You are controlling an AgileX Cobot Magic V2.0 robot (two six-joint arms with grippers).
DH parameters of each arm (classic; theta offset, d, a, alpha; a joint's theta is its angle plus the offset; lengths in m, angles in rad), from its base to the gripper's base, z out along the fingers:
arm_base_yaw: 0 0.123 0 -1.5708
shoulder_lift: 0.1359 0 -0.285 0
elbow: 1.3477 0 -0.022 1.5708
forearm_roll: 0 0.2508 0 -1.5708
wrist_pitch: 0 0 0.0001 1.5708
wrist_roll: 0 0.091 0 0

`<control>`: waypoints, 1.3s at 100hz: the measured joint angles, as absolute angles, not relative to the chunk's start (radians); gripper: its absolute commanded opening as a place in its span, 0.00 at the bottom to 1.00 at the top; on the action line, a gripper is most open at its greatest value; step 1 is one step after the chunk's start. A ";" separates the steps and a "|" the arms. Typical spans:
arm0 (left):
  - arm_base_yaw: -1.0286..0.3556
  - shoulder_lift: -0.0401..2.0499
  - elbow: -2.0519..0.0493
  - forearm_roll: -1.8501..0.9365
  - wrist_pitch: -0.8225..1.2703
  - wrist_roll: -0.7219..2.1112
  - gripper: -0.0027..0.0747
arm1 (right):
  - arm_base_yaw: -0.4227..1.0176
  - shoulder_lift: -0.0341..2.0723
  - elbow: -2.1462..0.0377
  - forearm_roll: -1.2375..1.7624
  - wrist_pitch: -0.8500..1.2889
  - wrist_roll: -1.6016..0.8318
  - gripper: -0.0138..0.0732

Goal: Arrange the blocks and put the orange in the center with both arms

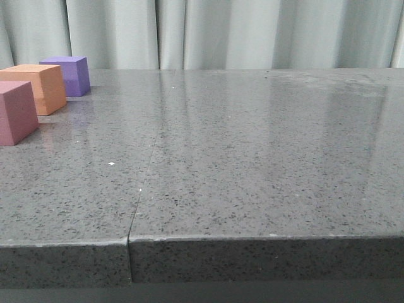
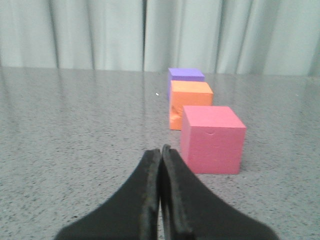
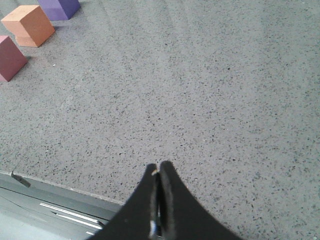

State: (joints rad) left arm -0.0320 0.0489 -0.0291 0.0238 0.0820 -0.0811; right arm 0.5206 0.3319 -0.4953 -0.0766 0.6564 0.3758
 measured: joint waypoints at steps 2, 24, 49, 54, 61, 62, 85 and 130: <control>-0.026 0.040 -0.022 0.017 0.080 -0.070 0.01 | 0.521 0.332 -0.495 -0.077 0.656 0.376 0.08; 0.007 -0.006 -0.001 -0.048 0.060 -0.007 0.01 | 0.521 0.332 -0.495 -0.077 0.658 0.376 0.08; 0.007 -0.006 -0.001 -0.060 0.064 0.000 0.01 | 0.521 0.332 -0.495 -0.077 0.658 0.376 0.08; 0.007 -0.006 -0.001 -0.060 0.064 0.000 0.01 | 0.521 0.332 -0.495 -0.077 0.658 0.376 0.08; 0.007 -0.006 -0.001 -0.060 0.064 0.000 0.01 | 0.521 0.332 -0.495 -0.077 0.658 0.376 0.08; 0.007 -0.006 -0.001 -0.060 0.064 0.000 0.01 | 0.521 0.332 -0.495 -0.077 0.658 0.376 0.08; 0.007 -0.006 -0.001 -0.060 0.064 0.000 0.01 | 0.521 0.332 -0.495 -0.077 0.658 0.376 0.08; 0.007 -0.006 -0.001 -0.060 0.064 0.000 0.01 | 0.521 0.332 -0.495 -0.077 0.658 0.376 0.08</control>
